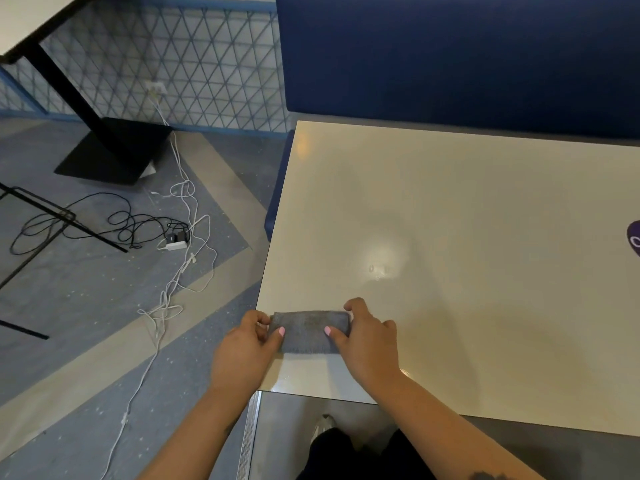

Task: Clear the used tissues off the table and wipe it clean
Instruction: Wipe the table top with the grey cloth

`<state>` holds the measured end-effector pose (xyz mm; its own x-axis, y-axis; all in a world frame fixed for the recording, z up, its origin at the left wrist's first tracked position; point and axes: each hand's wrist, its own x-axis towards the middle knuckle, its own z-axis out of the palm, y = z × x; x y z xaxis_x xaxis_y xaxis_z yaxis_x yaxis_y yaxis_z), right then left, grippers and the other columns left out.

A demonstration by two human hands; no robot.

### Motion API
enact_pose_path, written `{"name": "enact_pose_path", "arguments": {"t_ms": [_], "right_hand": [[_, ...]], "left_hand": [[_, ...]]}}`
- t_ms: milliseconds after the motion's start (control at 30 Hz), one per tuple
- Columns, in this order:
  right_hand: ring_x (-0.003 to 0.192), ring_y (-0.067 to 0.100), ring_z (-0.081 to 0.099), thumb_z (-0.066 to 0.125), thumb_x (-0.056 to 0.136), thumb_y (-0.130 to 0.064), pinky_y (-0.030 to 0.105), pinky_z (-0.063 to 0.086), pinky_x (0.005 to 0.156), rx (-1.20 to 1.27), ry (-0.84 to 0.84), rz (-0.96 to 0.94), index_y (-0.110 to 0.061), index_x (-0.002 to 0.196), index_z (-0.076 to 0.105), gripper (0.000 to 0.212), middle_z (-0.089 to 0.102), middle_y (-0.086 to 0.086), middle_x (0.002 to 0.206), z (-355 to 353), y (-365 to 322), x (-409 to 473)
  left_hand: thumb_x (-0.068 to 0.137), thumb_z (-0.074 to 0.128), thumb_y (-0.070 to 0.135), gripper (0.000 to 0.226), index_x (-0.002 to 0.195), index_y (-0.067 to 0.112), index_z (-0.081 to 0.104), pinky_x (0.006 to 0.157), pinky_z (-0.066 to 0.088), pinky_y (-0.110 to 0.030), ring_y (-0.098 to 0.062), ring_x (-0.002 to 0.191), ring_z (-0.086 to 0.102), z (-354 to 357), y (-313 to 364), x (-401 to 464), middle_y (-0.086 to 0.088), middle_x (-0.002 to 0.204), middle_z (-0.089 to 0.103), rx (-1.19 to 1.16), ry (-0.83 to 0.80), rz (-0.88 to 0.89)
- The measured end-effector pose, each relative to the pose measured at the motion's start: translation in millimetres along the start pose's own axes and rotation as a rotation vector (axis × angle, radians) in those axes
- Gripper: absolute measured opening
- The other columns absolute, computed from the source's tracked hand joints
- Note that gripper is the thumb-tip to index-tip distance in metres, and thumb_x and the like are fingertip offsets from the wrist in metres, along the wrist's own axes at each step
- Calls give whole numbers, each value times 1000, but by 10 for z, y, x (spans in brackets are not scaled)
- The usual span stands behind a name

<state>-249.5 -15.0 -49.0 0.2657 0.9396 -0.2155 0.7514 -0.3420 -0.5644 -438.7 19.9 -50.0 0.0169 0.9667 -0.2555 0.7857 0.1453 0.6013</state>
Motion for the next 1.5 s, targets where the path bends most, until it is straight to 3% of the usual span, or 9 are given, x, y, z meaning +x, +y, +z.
{"name": "enact_pose_path", "arguments": {"t_ms": [133,367,600,833,1000,1100,1200,1367,1500], "right_hand": [[91,16,54,49,90,-50,32,30,82,-149,-62,-43,-23,104,54,31,57,-7,97,-45,-38,-37],[92,14,53,53,85,-54,31,25,82,-199,-232,-87,-26,95,61,31,45,-11,88,68,-126,-282],[82,12,48,54,83,-56,30,23,78,-175,-193,-122,-25,94,60,33,47,-11,86,123,-135,-343],[93,16,55,50,85,-60,33,24,82,-226,-225,-127,-24,99,57,40,56,-7,95,95,-135,-289],[97,23,55,53,86,-56,34,22,83,-291,-263,-150,-19,104,58,41,60,2,104,64,-215,-172],[97,24,55,54,83,-59,34,21,81,-280,-268,-153,-19,105,55,46,59,2,105,12,-197,-169],[102,23,54,52,85,-59,35,25,86,-210,-248,-134,-20,111,53,47,58,0,111,-90,-144,-207],[116,20,47,45,91,-51,35,25,98,-185,-150,-147,-24,126,47,44,51,-4,126,-348,45,-280],[126,18,38,18,74,-62,34,25,103,-171,-56,-166,-26,134,40,73,41,-6,136,-623,238,-347]], "left_hand": [[86,63,38,26,99,22,48,65,41,-29,-18,78,58,-66,13,-29,7,79,59,-1,-8,-41],[81,68,39,28,95,22,52,59,38,-22,-9,72,56,-275,-231,-181,6,70,60,63,-100,-97],[84,64,42,27,98,24,49,65,45,-27,-10,72,58,-285,-289,-344,8,72,60,61,-61,-99],[89,59,33,22,102,18,49,58,40,-25,-11,65,56,-254,-224,-314,2,65,57,89,-111,-69],[91,57,31,19,101,20,46,61,36,-29,-18,71,54,-264,-189,-242,1,73,57,146,-90,-64],[88,62,33,35,114,13,49,71,42,-31,-23,85,59,-250,-231,-198,-7,89,64,211,-97,-91],[78,69,37,52,120,12,53,89,41,-39,-31,106,50,-216,-241,-122,-10,117,55,484,-13,42],[65,79,14,52,113,10,60,88,40,-49,-38,109,49,-108,204,-97,-14,118,56,360,105,200],[71,62,37,46,111,13,63,86,44,-55,-39,111,54,87,560,-30,-13,125,56,338,78,394]]}}
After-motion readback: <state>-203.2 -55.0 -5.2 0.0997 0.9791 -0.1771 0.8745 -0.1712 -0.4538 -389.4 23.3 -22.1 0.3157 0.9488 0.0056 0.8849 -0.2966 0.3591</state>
